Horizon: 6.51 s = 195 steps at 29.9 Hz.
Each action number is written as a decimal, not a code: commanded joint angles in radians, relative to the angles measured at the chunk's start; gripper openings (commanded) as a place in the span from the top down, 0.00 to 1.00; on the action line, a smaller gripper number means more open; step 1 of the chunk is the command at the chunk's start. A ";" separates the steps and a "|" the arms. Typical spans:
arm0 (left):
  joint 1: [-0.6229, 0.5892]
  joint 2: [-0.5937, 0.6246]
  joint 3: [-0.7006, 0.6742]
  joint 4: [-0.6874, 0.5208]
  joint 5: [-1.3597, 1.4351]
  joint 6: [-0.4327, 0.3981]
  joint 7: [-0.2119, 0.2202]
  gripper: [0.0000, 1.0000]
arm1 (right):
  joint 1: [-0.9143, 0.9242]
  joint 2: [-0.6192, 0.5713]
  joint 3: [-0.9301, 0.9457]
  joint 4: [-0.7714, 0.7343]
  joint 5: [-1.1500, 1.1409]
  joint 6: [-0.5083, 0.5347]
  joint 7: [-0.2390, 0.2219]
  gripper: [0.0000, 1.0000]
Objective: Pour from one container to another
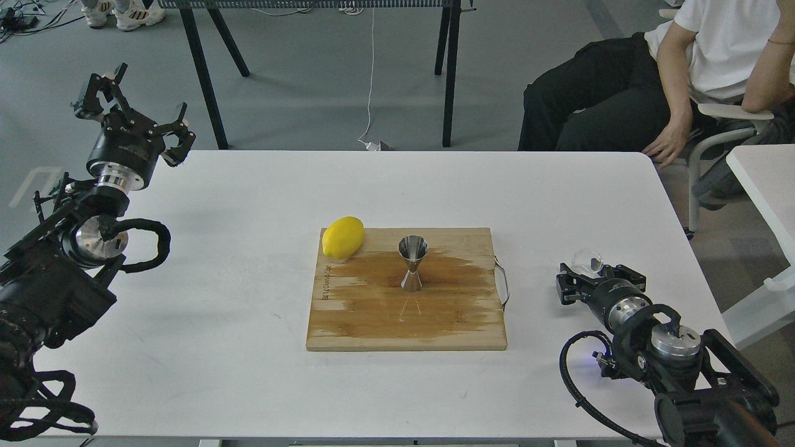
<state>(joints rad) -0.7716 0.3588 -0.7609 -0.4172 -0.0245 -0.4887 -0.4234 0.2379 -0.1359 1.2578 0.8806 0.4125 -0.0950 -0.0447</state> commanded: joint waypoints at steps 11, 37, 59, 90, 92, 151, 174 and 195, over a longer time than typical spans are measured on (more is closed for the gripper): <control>-0.008 0.000 0.002 0.000 0.000 0.000 0.000 0.00 | -0.002 0.013 -0.014 0.072 -0.001 -0.009 -0.032 0.57; -0.006 0.005 -0.001 0.000 0.000 0.000 -0.003 0.00 | 0.000 -0.041 -0.165 0.558 -0.083 -0.130 -0.026 0.64; -0.005 0.014 -0.001 0.000 -0.002 0.000 -0.003 0.00 | 0.150 -0.016 -0.408 0.586 -0.506 -0.167 -0.018 0.65; -0.005 0.017 -0.003 0.000 -0.003 0.000 -0.005 0.00 | 0.279 -0.014 -0.692 0.489 -0.963 -0.276 0.065 0.65; -0.005 0.019 -0.001 0.000 -0.003 0.000 -0.003 0.00 | 0.284 -0.014 -0.701 0.489 -0.966 -0.279 0.068 0.65; -0.005 0.051 -0.003 0.000 -0.005 0.000 -0.032 0.00 | 0.363 -0.014 -0.922 0.370 -1.281 -0.347 0.172 0.65; -0.005 0.055 -0.003 0.000 -0.005 0.000 -0.032 0.00 | 0.377 -0.050 -0.966 0.360 -1.388 -0.353 0.226 0.63; -0.005 0.066 -0.005 0.000 -0.006 0.000 -0.032 0.00 | 0.218 -0.146 -0.703 0.567 -0.870 -0.255 0.223 0.63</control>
<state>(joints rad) -0.7762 0.4246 -0.7655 -0.4172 -0.0292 -0.4887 -0.4556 0.5332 -0.2627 0.4601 1.3972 -0.5625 -0.3952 0.1839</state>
